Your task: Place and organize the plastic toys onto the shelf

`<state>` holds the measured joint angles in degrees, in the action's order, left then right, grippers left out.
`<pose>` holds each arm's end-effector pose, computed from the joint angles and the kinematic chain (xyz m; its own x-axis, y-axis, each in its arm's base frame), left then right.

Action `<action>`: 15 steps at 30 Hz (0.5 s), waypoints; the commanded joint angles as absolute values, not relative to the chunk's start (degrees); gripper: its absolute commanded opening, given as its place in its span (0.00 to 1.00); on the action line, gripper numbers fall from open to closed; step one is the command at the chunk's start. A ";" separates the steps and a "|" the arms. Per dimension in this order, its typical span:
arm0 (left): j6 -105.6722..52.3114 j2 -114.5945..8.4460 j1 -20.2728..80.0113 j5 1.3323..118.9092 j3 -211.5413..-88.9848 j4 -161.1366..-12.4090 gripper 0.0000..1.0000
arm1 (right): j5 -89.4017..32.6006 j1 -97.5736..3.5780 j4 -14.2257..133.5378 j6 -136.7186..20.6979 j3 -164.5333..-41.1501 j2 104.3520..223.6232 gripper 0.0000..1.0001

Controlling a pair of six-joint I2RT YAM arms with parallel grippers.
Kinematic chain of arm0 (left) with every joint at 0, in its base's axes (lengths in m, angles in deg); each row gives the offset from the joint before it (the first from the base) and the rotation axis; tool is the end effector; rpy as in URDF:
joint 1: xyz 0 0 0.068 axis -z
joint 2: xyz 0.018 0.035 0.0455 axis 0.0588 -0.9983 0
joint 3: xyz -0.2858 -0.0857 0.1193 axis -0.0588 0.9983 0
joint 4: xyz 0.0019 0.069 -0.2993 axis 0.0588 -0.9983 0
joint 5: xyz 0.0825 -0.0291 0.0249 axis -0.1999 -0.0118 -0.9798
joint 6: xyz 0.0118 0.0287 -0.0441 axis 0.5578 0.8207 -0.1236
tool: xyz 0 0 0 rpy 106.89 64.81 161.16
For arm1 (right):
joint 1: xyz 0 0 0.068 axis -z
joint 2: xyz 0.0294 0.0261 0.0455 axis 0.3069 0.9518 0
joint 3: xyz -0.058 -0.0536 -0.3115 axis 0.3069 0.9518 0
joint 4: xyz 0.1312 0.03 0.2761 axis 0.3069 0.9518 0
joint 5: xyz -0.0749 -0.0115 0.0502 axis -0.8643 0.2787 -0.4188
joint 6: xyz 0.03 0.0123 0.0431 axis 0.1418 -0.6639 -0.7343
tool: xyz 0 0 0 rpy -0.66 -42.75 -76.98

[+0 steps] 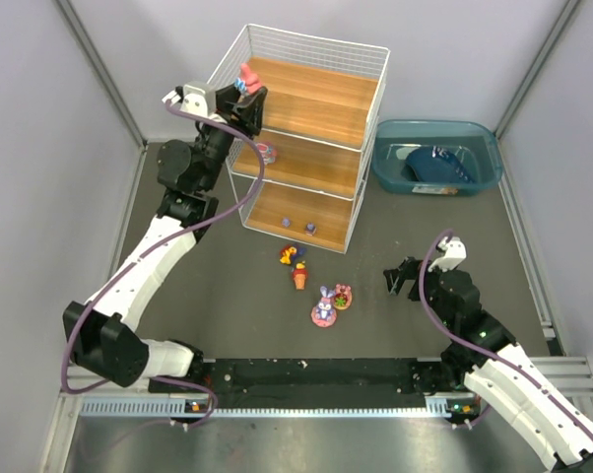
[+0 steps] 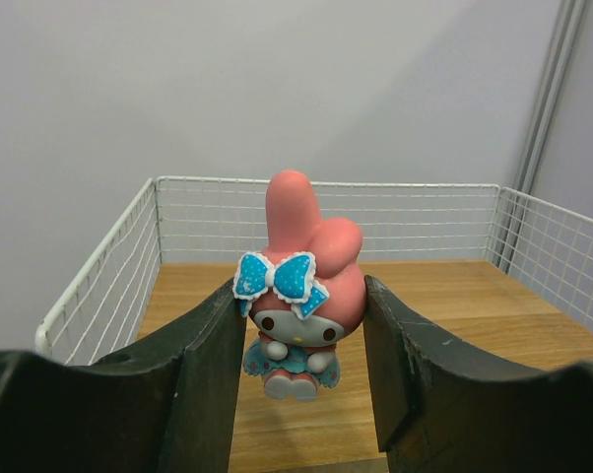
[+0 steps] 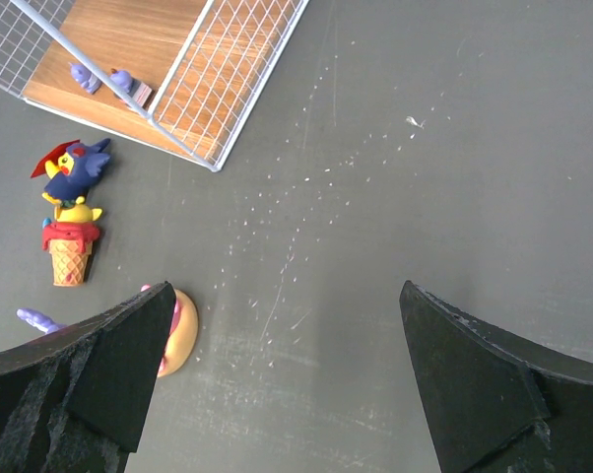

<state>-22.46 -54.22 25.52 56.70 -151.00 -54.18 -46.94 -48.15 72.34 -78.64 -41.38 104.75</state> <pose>0.3113 -0.1300 0.5165 0.4171 -0.3076 -0.8552 0.5002 0.8633 -0.0666 0.1148 0.0591 0.2117 -0.4319 0.2718 -0.8600 -0.1618 0.9147 0.3704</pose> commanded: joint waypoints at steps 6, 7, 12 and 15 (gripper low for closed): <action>-21.60 -55.10 24.55 54.06 -149.20 -48.45 0.00 | -47.20 -48.72 70.75 -78.00 -41.53 104.35 0.99; -21.69 -55.19 24.55 53.97 -149.20 -48.36 0.00 | -47.12 -48.72 70.75 -78.00 -41.53 104.44 0.99; -21.52 -55.71 24.46 53.44 -148.85 -48.10 0.00 | -47.20 -48.63 70.75 -77.83 -41.53 104.53 0.99; -21.34 -55.63 24.38 53.35 -148.32 -48.01 0.00 | -47.20 -48.63 70.66 -77.83 -41.53 104.44 0.99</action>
